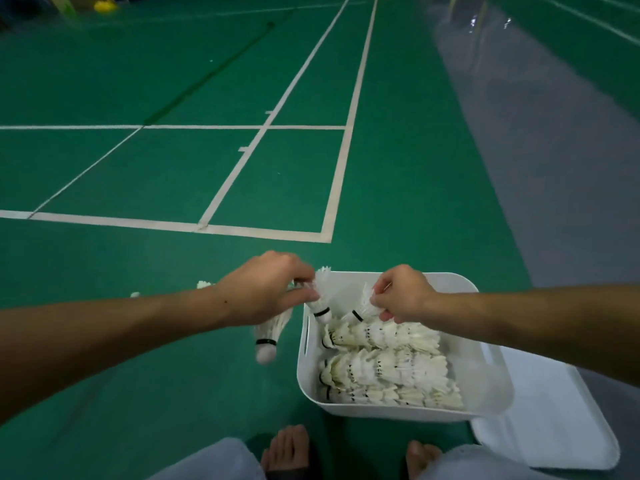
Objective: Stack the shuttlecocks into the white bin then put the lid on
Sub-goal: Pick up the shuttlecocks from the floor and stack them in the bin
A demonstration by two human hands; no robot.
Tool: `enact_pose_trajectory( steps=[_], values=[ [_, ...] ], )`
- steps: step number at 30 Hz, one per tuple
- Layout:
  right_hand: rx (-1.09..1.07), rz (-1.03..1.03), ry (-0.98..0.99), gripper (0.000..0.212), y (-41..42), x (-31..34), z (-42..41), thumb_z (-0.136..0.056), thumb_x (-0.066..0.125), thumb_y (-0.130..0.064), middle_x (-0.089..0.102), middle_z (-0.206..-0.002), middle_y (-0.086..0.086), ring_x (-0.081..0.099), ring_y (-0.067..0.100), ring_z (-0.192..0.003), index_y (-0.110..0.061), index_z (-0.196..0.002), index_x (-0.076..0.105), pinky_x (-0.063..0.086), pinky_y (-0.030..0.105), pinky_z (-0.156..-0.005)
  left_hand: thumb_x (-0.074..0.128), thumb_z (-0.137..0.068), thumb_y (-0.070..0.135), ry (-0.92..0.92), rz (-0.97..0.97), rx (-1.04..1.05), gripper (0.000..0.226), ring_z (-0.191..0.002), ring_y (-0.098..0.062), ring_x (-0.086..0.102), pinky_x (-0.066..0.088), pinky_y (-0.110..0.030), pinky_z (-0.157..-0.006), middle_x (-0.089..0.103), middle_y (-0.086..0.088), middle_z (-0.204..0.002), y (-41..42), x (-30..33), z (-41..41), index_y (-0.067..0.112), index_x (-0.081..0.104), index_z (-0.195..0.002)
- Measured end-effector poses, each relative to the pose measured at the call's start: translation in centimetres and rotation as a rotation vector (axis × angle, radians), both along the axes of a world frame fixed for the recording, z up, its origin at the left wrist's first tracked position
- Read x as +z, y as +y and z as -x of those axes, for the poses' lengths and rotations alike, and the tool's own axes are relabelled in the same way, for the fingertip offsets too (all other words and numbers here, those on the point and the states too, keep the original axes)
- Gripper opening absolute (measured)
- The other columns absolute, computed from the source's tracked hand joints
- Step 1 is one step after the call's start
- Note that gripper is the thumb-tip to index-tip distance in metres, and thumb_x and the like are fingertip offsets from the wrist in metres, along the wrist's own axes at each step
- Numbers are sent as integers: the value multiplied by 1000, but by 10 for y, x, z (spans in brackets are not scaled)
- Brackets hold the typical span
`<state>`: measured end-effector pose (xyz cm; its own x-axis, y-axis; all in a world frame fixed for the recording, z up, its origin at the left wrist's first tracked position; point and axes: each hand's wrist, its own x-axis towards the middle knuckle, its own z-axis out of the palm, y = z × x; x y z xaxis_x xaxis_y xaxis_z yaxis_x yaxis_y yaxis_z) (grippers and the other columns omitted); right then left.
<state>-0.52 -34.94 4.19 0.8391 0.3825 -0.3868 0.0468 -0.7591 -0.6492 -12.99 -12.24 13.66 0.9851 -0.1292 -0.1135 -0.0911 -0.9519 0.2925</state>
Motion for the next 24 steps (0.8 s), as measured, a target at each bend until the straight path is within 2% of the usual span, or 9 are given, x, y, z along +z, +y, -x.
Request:
enact_pose_trajectory(
  steps=[3, 5, 9, 12, 15, 18, 22, 24],
  values=[
    [-43, 49, -66, 9, 16, -23, -3, -88, 80, -26, 76, -87, -1, 75, 18, -77, -22, -82, 75, 65, 41, -76, 58, -103, 44, -49, 54, 51, 23, -82, -8, 57, 44, -35, -74, 58, 12, -91, 6, -33, -10, 25, 67, -95],
    [-62, 64, -102, 8, 31, -35, -3, -87, 78, -31, 75, -88, -6, 72, 18, -80, -24, -83, 77, 63, 36, -76, 59, -103, 43, -53, 64, 74, 20, -81, -9, 58, 43, -32, -71, 59, 11, -91, 17, -43, -16, 26, 66, -93],
    [-29, 81, -136, 8, 60, -62, 8, -87, 79, -30, 76, -86, -7, 72, 16, -78, -23, -83, 81, 62, 32, -73, 70, -97, 40, -77, 99, 97, 13, -69, 5, 56, 35, -16, -60, 60, 19, -81, 38, -48, -24, 32, 69, -87],
    [-24, 99, -110, 12, 70, -79, 9, -87, 81, -30, 75, -80, -6, 72, 16, -77, -20, -81, 81, 61, 30, -73, 76, -92, 44, -49, 121, 102, 16, -70, 9, 59, 35, -14, -58, 65, 19, -82, 48, -53, -29, 29, 74, -88],
    [-9, 116, -132, 14, 76, -89, 1, -87, 80, -33, 77, -79, -7, 73, 16, -76, -20, -82, 82, 63, 34, -75, 76, -90, 47, -21, 145, 116, 22, -72, 4, 62, 44, -20, -59, 70, 16, -85, 50, -60, -33, 26, 75, -90],
    [40, 135, -143, 15, 77, -94, -7, -85, 81, -35, 77, -73, -7, 72, 15, -70, -21, -78, 83, 63, 34, -70, 72, -94, 48, -2, 126, 92, 25, -78, -6, 63, 54, -34, -73, 70, 12, -90, 49, -65, -40, 23, 76, -95],
    [85, 101, -16, 38, 72, -101, -17, -87, 81, -44, 70, -58, -1, 60, 14, -52, -11, -69, 77, 57, 34, -63, 57, -103, 46, 87, 68, 31, 24, -89, -9, 59, 52, -39, -84, 60, 11, -102, 49, -71, -48, 27, 72, -108],
    [113, 47, 29, 50, 69, -95, -21, -92, 75, -49, 66, -56, 8, 52, 14, -47, -6, -67, 73, 53, 34, -57, 53, -106, 45, 136, 36, -11, 25, -93, -12, 60, 52, -42, -89, 58, 10, -107, 48, -71, -50, 29, 70, -113]
  ],
)
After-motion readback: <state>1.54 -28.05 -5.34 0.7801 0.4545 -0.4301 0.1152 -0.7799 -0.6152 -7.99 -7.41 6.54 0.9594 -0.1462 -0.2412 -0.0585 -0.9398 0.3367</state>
